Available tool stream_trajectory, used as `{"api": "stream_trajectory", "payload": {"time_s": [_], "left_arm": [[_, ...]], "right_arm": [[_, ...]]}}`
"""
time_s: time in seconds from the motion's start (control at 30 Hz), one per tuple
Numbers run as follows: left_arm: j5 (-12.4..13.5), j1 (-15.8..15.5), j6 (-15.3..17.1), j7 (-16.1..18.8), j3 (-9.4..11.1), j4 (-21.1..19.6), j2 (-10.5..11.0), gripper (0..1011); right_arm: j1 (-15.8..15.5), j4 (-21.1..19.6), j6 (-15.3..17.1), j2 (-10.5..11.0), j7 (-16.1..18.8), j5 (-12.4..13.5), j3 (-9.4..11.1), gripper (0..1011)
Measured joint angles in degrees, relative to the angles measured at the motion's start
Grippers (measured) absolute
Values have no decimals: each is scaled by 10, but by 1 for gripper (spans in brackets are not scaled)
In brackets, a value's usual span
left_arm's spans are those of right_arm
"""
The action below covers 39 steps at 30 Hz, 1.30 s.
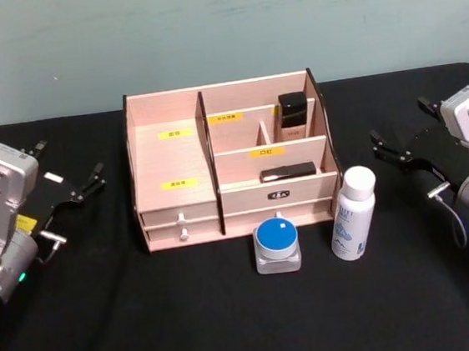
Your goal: Pick up the facial cleanser and watermelon frost from the table and place them into the tiered storage box.
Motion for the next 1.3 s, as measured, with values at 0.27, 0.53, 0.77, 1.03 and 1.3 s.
{"api": "stream_trajectory", "payload": {"time_s": [0.27,0.53,0.77,1.03,1.3], "left_arm": [[0,0,0,0,0,0,0,1010],[0,0,0,0,0,0,0,1010],[0,0,0,0,0,0,0,1009],[0,0,0,0,0,0,0,1010],[0,0,0,0,0,0,0,1010]], "right_arm": [[0,0,0,0,0,0,0,1002],[0,0,0,0,0,0,0,1002],[0,0,0,0,0,0,0,1002],[0,0,0,0,0,0,0,1002],[0,0,0,0,0,0,0,1002]]}}
